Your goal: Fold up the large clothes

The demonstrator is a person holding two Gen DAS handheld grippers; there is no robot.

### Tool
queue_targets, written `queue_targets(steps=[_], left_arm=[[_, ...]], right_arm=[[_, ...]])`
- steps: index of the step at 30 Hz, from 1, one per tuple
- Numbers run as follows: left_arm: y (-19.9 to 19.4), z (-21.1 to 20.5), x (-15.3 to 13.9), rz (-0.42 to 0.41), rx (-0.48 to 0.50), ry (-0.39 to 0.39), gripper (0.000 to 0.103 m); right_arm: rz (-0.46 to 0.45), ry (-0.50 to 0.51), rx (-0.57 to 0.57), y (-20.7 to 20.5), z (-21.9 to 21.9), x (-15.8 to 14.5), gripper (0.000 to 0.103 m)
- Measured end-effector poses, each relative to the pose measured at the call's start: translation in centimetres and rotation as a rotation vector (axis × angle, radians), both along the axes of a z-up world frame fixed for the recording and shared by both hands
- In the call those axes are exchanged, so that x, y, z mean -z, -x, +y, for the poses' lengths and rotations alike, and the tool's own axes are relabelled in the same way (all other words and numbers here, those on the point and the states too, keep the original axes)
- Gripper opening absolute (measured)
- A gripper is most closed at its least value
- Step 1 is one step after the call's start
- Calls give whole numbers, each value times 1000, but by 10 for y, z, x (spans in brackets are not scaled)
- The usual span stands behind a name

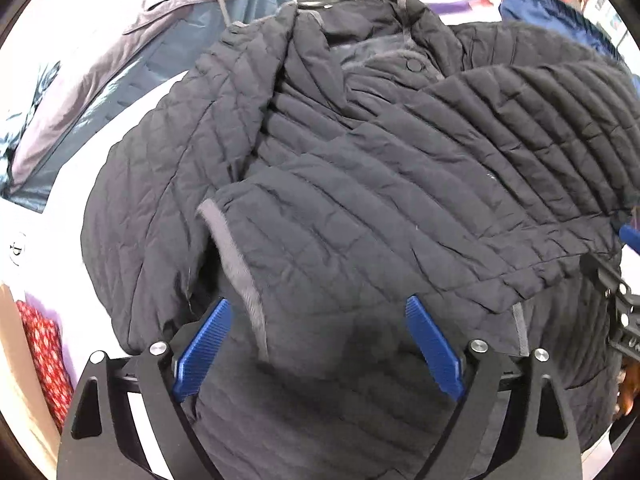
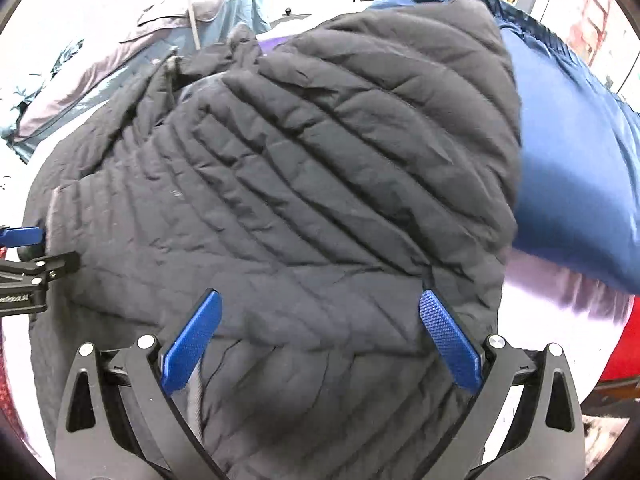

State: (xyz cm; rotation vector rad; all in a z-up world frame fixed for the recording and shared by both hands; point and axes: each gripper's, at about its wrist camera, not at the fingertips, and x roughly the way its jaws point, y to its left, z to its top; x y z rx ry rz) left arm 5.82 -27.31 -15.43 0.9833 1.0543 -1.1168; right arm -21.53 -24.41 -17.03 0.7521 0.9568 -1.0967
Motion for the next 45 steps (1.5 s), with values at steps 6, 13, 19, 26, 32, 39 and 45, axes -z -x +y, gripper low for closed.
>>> queue_targets(steps=[6,13,19,26,32,39,45], left_arm=[[-6,34,-10,29,-51,35,88],[-27,64,-15,-35,-92,47,88],[-58,29,-23,-80,-114,61,87],[-56,-61,-8,-190,-21,33,78],[-51,-127,22,-218,35,-38,75],[-77,-137,46,-206,-20,-122,37],[-132,-100,7,-51,-157,-13,8]], right_arm=[[5,-8,-35,3,20,-10,98],[-54,-94,-32,24,46,-13,98],[-74,-164,-45,19,50,-7,98],[-56,-190,-73,17,59,-3,98],[-52,-226,-11,38,62,4,98],[-55,-259,20,45,50,9,98],[-76,-234,-19,28,39,-2,98]])
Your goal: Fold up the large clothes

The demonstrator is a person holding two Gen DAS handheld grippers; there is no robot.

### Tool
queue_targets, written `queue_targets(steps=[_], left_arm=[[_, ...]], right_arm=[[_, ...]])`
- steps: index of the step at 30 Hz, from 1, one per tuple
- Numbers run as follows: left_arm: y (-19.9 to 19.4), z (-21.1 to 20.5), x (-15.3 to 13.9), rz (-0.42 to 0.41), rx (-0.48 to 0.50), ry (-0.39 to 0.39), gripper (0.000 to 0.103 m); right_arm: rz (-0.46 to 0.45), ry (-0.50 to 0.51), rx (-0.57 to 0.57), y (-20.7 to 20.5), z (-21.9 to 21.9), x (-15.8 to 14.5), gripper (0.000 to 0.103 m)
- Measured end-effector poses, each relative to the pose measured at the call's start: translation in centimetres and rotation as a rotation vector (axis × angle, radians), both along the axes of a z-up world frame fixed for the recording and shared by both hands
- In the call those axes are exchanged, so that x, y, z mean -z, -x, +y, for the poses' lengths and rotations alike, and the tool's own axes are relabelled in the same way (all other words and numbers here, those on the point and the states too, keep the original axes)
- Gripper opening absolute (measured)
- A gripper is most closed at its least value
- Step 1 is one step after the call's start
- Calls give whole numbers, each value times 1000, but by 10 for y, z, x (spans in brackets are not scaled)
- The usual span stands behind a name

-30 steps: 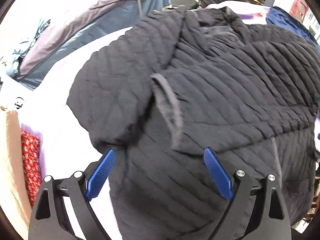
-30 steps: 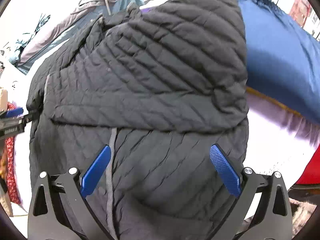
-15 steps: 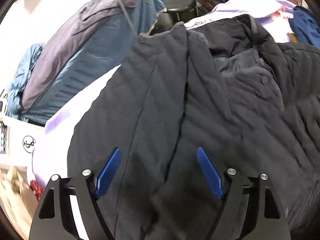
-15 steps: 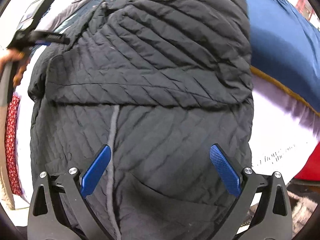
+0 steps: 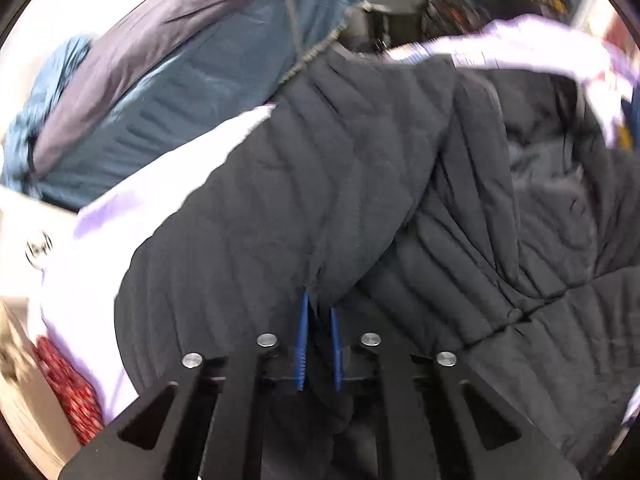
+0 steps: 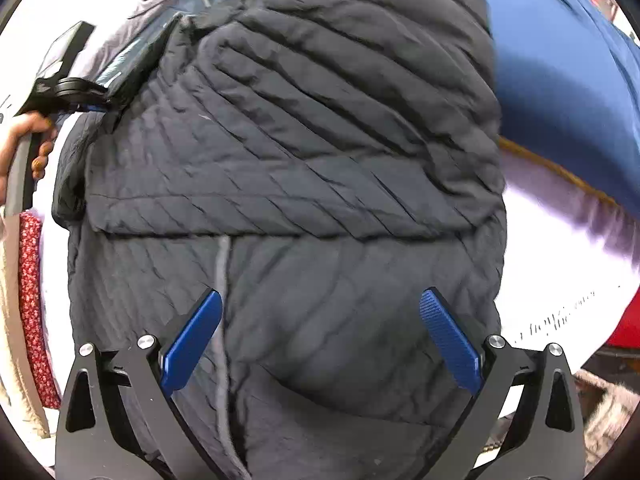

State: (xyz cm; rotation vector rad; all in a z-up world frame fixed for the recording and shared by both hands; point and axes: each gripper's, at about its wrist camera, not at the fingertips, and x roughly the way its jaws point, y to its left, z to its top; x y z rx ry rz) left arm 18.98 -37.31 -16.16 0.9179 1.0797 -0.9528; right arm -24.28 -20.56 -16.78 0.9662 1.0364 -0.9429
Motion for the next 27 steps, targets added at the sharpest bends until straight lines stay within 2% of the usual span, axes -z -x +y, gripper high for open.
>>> queue_targets(steps=[4,7,12,15,18,21,23,27], left_arm=[[-30,38,-41,50,-73,104,6],[-35,61,-74,60,-76,170,6],[7,93,-136,121,16,318,5],[36,101,-148,185,67,358,5],[79,100,-131,150,162,314,5],[115,96,-94,160,243,225,5],[142,96,-65,125,299,174,6],[171,95,-17,59,329,67,10]], right_arm=[[-13,22,-50,-17,0,-7,98],[-23,38,-84,-26,3,-12,98],[-34,52,-111,-33,13,-19,98],[-38,61,-111,-33,17,-22,98],[-43,65,-99,-27,21,-24,98],[-48,65,-76,-21,23,-24,98],[-52,66,-58,-16,24,-25,98],[-51,58,-16,-3,25,-25,98]])
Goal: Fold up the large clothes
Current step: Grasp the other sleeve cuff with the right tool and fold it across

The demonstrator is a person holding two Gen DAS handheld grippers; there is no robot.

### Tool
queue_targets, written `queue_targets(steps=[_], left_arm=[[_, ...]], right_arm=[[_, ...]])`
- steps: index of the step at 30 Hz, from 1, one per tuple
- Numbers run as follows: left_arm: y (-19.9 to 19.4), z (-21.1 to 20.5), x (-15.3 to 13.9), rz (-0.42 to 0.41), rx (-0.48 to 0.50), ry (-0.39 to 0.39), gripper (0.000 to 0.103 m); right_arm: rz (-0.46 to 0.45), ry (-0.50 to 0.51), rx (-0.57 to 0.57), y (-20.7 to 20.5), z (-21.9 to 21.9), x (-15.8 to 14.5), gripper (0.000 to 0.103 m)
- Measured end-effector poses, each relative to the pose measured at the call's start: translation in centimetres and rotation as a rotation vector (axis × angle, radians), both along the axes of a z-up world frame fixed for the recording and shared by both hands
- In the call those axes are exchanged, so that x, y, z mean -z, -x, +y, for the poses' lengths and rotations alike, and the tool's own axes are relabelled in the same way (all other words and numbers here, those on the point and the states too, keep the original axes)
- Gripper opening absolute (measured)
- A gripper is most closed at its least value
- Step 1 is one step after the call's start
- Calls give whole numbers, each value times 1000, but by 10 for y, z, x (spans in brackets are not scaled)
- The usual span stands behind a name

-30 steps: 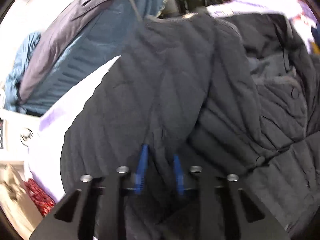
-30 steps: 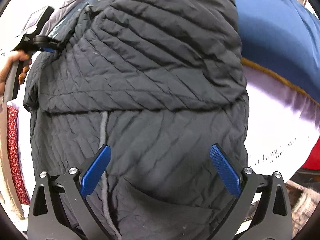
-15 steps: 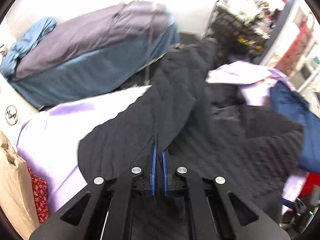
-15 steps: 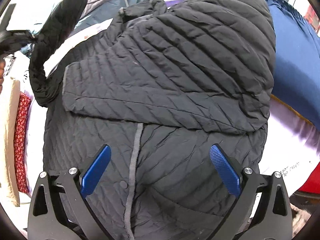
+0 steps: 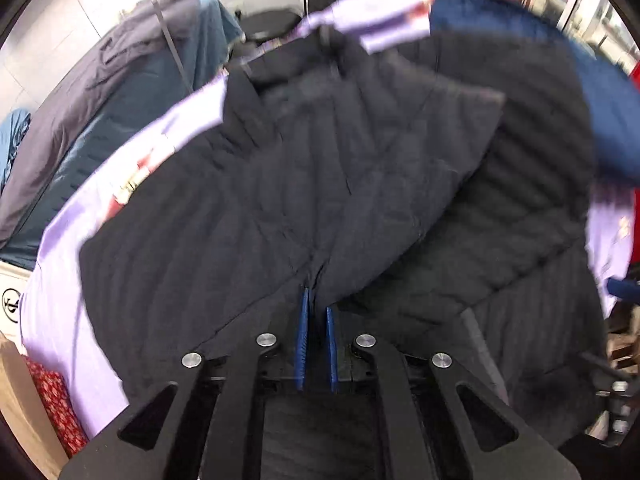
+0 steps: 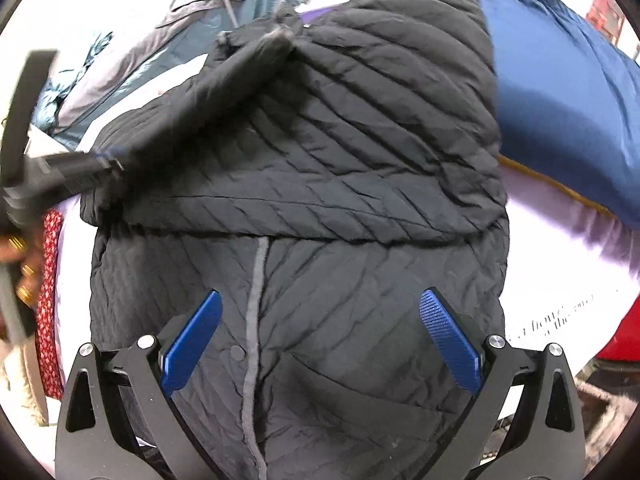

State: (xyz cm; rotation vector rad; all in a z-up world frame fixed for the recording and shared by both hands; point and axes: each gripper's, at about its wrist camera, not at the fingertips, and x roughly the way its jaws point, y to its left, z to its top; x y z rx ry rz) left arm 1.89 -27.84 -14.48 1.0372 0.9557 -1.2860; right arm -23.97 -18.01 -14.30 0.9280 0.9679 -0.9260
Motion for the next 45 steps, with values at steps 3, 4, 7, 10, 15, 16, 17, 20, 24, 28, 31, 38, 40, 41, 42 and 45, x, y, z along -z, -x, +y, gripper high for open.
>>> queue_targets(steps=[3,4,7,10,15,16,17,20,24,28,31,38,40,41,42,45], left_arm=[[4,1,15,4,-2,-29,31],[6,4,15,17,9,-22,50],[15,11,9,21,59,9,70],[20,27,6,8,79,-2,70],[9,67,1,50,-16,-3,75],[5,75,3,55,-40,-12,75],[-1,85,5,57,-70,-25,75],[-18,116,7,56,-145,-40,75],[-43,158,4,19,-239,-47,75],[-62,189,6,-2,-318,-65,75],[-71,204,9,19,-373,-80,75],[-71,183,12,65,-404,-72,75],[-66,172,8,58,-384,-58,75],[-64,167,6,54,-372,-51,75],[-60,160,3,49,-358,-39,75],[-49,144,-3,30,-341,-12,83]], right_arm=[[-7,-8,43,10,-2,0,98],[-10,-8,51,13,-3,-2,98],[-37,-3,74,18,-9,-7,98],[-84,25,78,14,-24,-17,98],[-247,47,110,-7,-74,-30,98],[-270,42,119,-11,-83,-29,98],[-289,32,135,-18,-95,-27,98],[-316,-5,176,-37,-125,-13,94],[-338,-87,190,-56,-145,5,24],[-348,-55,153,-63,-132,-6,14],[-265,30,61,-63,-101,-15,13],[-61,7,33,-49,-79,41,14],[-35,4,27,-54,-84,52,18],[-16,3,17,-58,-86,55,20],[2,9,9,-63,-88,57,23],[33,19,-11,-72,-90,63,26]])
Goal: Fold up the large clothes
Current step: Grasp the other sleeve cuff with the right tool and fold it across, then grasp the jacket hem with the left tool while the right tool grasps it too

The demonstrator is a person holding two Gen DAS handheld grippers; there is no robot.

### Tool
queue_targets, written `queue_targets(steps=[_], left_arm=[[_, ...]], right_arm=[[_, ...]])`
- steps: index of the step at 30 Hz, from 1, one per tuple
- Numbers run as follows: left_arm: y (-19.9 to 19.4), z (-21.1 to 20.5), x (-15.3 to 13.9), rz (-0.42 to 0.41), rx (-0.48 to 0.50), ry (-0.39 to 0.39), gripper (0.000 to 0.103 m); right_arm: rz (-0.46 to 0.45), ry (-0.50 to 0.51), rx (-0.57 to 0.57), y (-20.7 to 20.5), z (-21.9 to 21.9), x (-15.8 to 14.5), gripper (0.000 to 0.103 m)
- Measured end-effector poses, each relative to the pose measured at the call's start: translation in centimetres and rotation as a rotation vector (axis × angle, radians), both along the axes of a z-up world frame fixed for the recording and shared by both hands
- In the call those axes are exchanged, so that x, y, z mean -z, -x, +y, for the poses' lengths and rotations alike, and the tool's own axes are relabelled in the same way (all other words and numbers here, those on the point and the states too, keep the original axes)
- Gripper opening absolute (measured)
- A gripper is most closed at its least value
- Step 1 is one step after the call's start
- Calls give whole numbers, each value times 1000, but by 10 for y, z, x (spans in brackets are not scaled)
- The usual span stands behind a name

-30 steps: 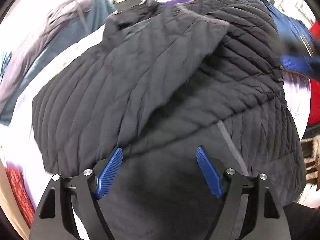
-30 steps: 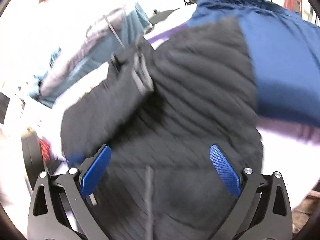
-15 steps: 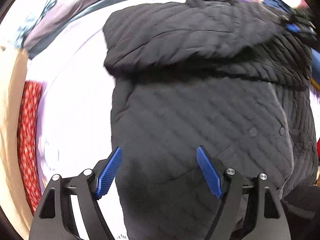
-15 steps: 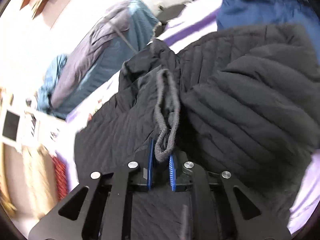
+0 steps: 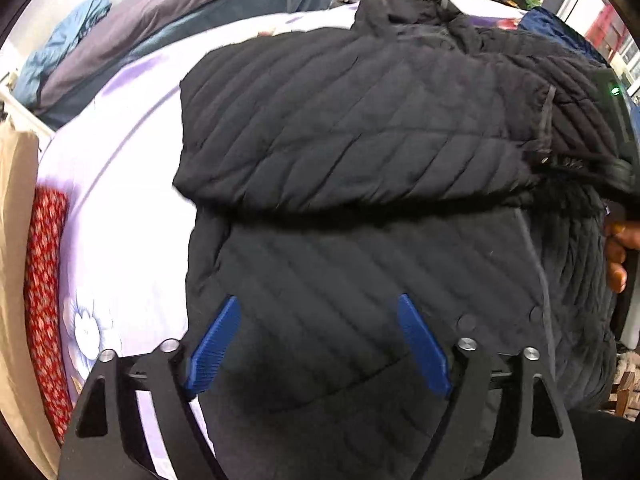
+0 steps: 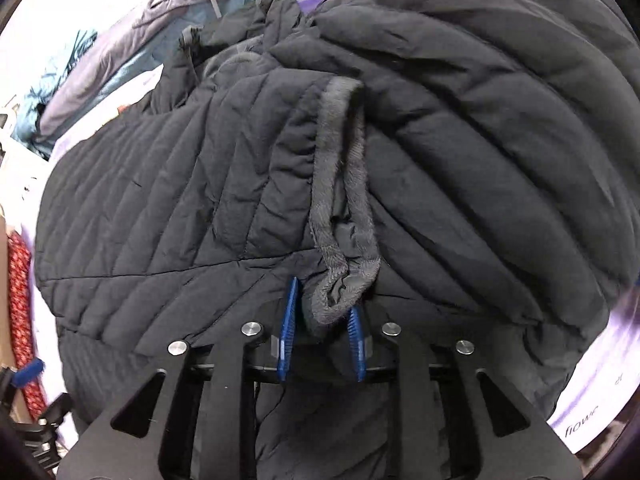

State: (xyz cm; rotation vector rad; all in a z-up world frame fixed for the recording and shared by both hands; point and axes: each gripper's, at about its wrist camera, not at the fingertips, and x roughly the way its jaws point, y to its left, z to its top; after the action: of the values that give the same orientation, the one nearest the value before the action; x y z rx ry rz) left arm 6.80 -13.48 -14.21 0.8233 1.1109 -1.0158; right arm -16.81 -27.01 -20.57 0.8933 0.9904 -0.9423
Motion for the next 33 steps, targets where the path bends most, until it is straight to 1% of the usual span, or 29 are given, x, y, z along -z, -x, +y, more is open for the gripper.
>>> queue_targets(steps=[1,2,4,6,7,8,9,15,19,23,26,28,29,33], left_arm=[[2,-1,-2,-4,-1,5,85],[2,0,-2,-5,-3,7,85],[3,-1,-3,-3,-8,3,85],[2,3,0,-3,-23,-8,85],[0,1,3,-1,-30,-13,85],[-3,4,4,2,-41,-19,85],[-4,6,6,4,-51,-23,85],[-19,26,13,17,-120,-32,85],[-28,39,14,5,-118,-21,85],[-49,55,18,28,-116,-12,85],[-65,71,18,54,-124,-1,85],[-75,80,19,68,-124,12,87],[-78,84,20,70,-120,15,89],[-79,100,25,84,-88,34,91]], right_arm=[[3,3,-3,1,-1,3,27],[2,8,-3,1,-1,4,28],[-1,10,1,3,0,5,35],[-19,-9,13,7,1,3,53],[-32,-20,20,13,3,0,57],[-37,-25,32,15,4,-3,68],[-41,-22,52,20,7,-7,71],[-69,-23,52,48,31,-25,72],[-50,-20,20,69,51,-32,72],[-26,-10,-3,101,64,-42,75],[-27,2,33,131,68,-50,78],[-40,-1,66,153,69,-55,79],[-45,-10,77,163,70,-55,79],[-51,-49,125,196,77,-47,79]])
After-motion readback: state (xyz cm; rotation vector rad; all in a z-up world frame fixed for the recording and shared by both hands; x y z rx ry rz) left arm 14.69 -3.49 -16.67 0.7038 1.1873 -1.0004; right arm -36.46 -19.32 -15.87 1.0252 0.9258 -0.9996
